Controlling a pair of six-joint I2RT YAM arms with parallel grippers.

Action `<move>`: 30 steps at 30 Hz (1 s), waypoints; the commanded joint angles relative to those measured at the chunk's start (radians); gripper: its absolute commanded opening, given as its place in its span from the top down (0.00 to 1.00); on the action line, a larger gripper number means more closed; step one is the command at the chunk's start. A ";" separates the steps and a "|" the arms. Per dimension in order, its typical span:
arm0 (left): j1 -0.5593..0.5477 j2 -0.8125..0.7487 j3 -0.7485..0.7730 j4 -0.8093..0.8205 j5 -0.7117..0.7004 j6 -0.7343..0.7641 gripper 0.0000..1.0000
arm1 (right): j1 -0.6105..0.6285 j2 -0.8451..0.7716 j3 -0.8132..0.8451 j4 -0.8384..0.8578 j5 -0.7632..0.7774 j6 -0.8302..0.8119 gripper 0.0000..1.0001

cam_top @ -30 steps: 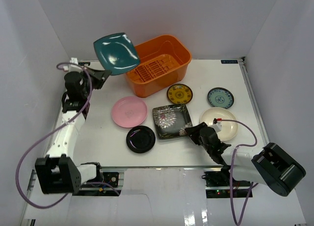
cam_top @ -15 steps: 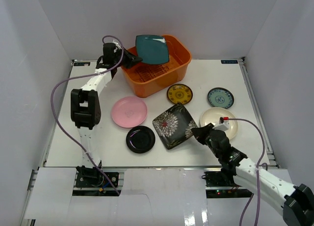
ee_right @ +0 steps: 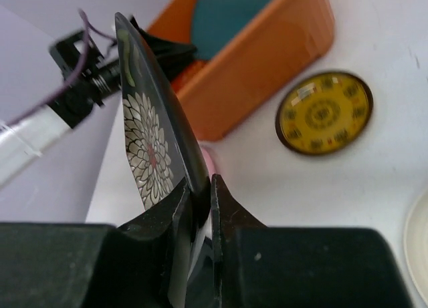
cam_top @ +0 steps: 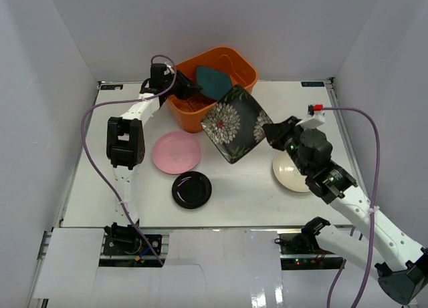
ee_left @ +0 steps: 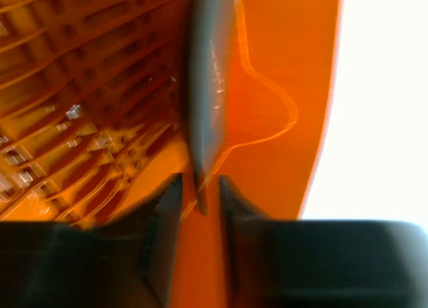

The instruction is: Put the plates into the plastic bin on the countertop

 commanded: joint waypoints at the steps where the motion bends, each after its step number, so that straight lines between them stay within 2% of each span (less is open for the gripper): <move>1: 0.006 -0.063 0.007 0.117 0.076 -0.024 0.56 | -0.057 0.079 0.208 0.258 -0.012 -0.036 0.92; 2: 0.006 -0.078 0.001 0.126 0.082 -0.026 0.34 | -0.072 0.111 0.241 0.275 -0.018 -0.039 0.92; 6: 0.006 -0.114 0.027 0.129 0.104 -0.034 0.14 | -0.141 0.294 0.374 0.321 -0.065 -0.015 0.92; 11: 0.011 -0.161 0.024 0.142 0.122 -0.069 0.11 | -0.221 0.438 0.526 0.347 -0.110 0.030 0.92; 14: 0.031 -0.236 0.001 0.232 0.138 -0.093 0.11 | -0.257 0.491 0.598 0.363 -0.154 0.062 0.92; 18: 0.083 -0.403 -0.031 0.248 0.072 -0.016 0.11 | -0.269 0.587 0.699 0.351 -0.179 0.060 0.92; 21: 0.139 -0.590 -0.179 0.225 -0.014 0.066 0.13 | -0.269 0.688 0.771 0.352 -0.217 0.080 0.92; 25: 0.141 -0.895 -0.552 0.198 -0.199 0.115 0.16 | -0.267 0.838 0.885 0.354 -0.257 0.114 0.92; 26: 0.141 -0.995 -0.688 0.142 -0.242 0.121 0.17 | -0.267 0.898 0.929 0.360 -0.275 0.126 0.92; 28: 0.143 -1.089 -0.817 0.071 -0.325 0.120 0.18 | -0.263 0.991 0.977 0.352 -0.271 0.140 0.92; 29: 0.143 -1.185 -0.897 0.073 -0.351 0.120 0.19 | -0.264 1.028 1.006 0.346 -0.272 0.146 0.92; 30: 0.141 -1.230 -1.040 0.073 -0.399 0.120 0.19 | -0.263 1.060 1.072 0.314 -0.271 0.145 0.92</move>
